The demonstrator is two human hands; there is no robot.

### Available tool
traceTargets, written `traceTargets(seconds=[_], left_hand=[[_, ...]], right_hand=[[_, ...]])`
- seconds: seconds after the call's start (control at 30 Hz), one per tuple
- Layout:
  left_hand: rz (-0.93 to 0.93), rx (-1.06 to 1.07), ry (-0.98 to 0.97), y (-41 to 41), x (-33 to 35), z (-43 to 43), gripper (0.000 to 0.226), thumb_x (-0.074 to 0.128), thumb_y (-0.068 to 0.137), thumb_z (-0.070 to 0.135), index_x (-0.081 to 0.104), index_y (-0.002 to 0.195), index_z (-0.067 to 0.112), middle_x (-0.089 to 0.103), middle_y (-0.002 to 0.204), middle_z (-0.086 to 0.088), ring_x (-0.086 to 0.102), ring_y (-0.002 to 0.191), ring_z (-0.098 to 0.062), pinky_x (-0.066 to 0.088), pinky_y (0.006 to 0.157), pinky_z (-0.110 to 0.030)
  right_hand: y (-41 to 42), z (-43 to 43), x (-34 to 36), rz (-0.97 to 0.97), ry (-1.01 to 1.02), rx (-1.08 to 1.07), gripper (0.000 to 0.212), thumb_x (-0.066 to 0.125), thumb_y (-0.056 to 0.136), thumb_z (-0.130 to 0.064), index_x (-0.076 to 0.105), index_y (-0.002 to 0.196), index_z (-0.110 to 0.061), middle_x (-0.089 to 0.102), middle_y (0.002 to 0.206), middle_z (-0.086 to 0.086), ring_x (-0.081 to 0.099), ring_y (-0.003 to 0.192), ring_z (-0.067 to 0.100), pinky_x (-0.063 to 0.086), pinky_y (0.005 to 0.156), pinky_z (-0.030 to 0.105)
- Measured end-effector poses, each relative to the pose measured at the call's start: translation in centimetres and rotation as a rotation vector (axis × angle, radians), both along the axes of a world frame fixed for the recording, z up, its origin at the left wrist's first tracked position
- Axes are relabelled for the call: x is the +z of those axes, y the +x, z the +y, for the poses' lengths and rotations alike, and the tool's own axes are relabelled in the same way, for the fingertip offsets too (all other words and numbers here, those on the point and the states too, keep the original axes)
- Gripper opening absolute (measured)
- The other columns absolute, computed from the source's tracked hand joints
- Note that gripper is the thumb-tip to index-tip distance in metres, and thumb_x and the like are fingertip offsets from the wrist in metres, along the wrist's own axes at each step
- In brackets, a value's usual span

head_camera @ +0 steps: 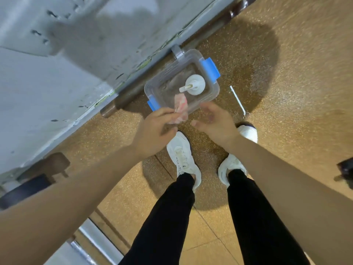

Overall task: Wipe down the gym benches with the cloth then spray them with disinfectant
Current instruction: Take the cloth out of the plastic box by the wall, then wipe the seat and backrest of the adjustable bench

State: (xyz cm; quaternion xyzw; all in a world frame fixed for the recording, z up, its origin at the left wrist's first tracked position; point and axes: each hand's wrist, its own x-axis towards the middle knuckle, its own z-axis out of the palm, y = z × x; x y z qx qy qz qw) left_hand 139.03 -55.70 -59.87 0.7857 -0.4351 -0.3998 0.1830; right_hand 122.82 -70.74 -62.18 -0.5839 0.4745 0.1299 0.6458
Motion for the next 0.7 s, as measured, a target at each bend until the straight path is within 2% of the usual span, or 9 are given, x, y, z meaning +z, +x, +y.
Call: traceTargets(seconds=[0.07,0.13,0.2,0.27,0.37,0.47,0.57,0.63,0.7], left_hand=[[0.102,0.108,-0.043,-1.5,4.6,-0.8,0.025,0.072,0.093,0.012,0.077,0.117,0.015,0.072,0.115,0.004,0.068,0.100,-0.010,0.048,0.082,-0.017],[0.197,0.248,-0.047,-3.1,9.2,-2.1,0.018,0.074,0.092,0.007,0.080,0.106,0.015,0.076,0.102,0.004,0.070,0.092,-0.007,0.048,0.079,-0.014],[0.327,0.406,0.022,-4.6,13.9,-3.6,0.016,0.074,0.090,0.005,0.078,0.104,0.013,0.078,0.097,0.002,0.073,0.090,-0.009,0.056,0.080,-0.021],[0.409,0.472,0.078,-5.9,18.3,-5.2,0.021,0.073,0.091,0.006,0.072,0.110,0.014,0.077,0.095,0.000,0.075,0.087,-0.013,0.062,0.077,-0.028],[0.464,0.425,0.192,-7.6,24.4,-7.8,0.058,0.076,0.090,0.010,0.053,0.141,0.020,0.076,0.097,-0.007,0.075,0.089,-0.022,0.062,0.078,-0.035],[0.539,0.265,0.331,-9.6,29.9,-10.7,0.076,0.076,0.088,0.009,0.041,0.153,0.023,0.071,0.099,-0.018,0.070,0.087,-0.016,0.055,0.079,-0.021],[0.569,0.031,0.325,-12.4,35.3,-13.8,0.042,0.075,0.091,0.013,0.066,0.131,0.021,0.072,0.101,-0.016,0.063,0.083,-0.009,0.050,0.072,-0.016],[0.535,-0.052,0.296,-14.2,38.3,-15.9,0.021,0.079,0.088,0.016,0.075,0.109,0.016,0.072,0.088,-0.007,0.059,0.076,-0.007,0.048,0.069,-0.019],[0.483,-0.120,0.272,-16.4,41.0,-18.1,0.015,0.083,0.085,0.027,0.075,0.094,0.018,0.069,0.084,-0.005,0.058,0.074,-0.010,0.048,0.070,-0.027]], right_hand=[[-0.5,0.6,4.0,-0.123,0.069,-0.044,0.052,0.079,0.088,-0.017,0.060,0.137,-0.012,0.064,0.133,-0.001,0.060,0.119,0.007,0.047,0.088,0.007],[-1.5,1.0,8.3,-0.160,0.116,-0.152,0.033,0.079,0.087,-0.014,0.070,0.118,-0.006,0.073,0.113,0.003,0.069,0.103,0.014,0.054,0.086,0.018],[-2.9,1.0,12.6,-0.157,0.166,-0.277,0.021,0.077,0.088,-0.009,0.071,0.106,0.001,0.074,0.098,0.007,0.070,0.088,0.015,0.057,0.081,0.024],[-4.5,0.9,17.1,-0.167,0.187,-0.359,0.017,0.075,0.089,-0.004,0.069,0.102,0.006,0.074,0.096,0.014,0.068,0.085,0.013,0.057,0.080,0.024],[-7.5,-0.1,24.3,-0.186,0.161,-0.429,0.012,0.069,0.093,-0.001,0.069,0.102,0.006,0.073,0.102,0.021,0.067,0.088,0.016,0.056,0.083,0.029],[-10.9,-1.7,31.4,-0.224,0.167,-0.522,0.019,0.063,0.098,-0.005,0.071,0.115,-0.004,0.074,0.107,0.015,0.070,0.093,0.017,0.058,0.080,0.026],[-14.8,-3.4,37.5,-0.240,0.155,-0.541,0.021,0.069,0.096,-0.016,0.073,0.116,-0.012,0.075,0.107,0.009,0.071,0.097,0.020,0.058,0.081,0.031],[-17.5,-4.5,40.7,-0.226,0.098,-0.529,0.016,0.074,0.091,-0.015,0.075,0.108,-0.012,0.075,0.099,0.008,0.069,0.089,0.017,0.056,0.079,0.035],[-20.4,-5.8,43.5,-0.220,0.062,-0.583,0.006,0.073,0.091,-0.009,0.075,0.097,-0.009,0.072,0.082,-0.001,0.065,0.077,0.008,0.053,0.070,0.024]])
